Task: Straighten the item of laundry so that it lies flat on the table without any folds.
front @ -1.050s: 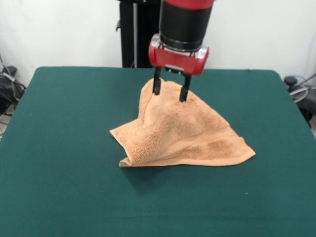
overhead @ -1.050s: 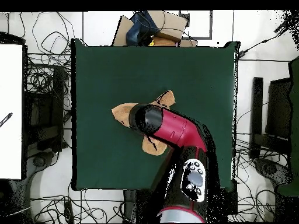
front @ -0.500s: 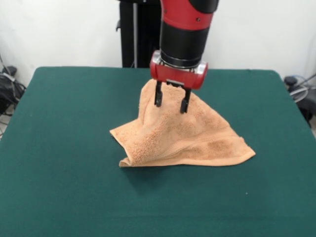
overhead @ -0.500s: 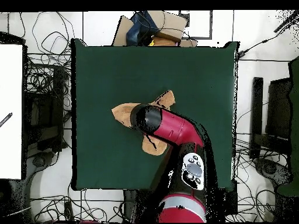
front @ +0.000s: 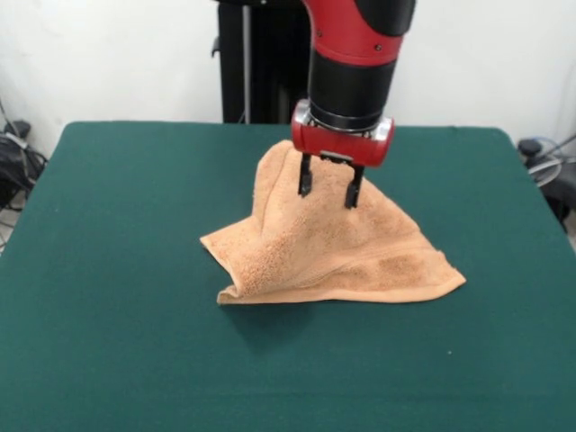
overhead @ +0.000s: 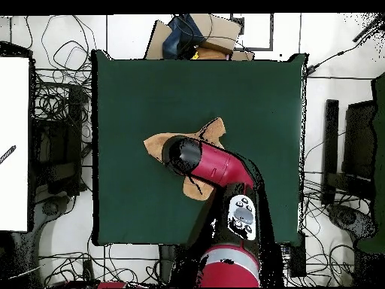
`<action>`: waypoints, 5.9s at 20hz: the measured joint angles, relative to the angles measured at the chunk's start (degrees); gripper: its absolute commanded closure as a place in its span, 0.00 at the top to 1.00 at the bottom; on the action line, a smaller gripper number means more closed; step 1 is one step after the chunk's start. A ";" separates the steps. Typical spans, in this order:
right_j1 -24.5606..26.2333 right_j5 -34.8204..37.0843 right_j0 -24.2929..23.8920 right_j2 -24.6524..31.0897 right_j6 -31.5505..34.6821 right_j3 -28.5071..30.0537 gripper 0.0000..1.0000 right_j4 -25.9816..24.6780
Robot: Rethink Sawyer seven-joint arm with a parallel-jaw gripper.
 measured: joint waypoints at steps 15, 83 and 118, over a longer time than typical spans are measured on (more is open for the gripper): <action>-4.32 0.00 -0.90 0.50 0.00 5.20 1.00 -0.35; -3.63 -0.04 -1.51 0.62 0.00 3.91 1.00 -2.07; 4.08 -0.80 -1.20 0.74 0.00 -0.55 0.00 -2.05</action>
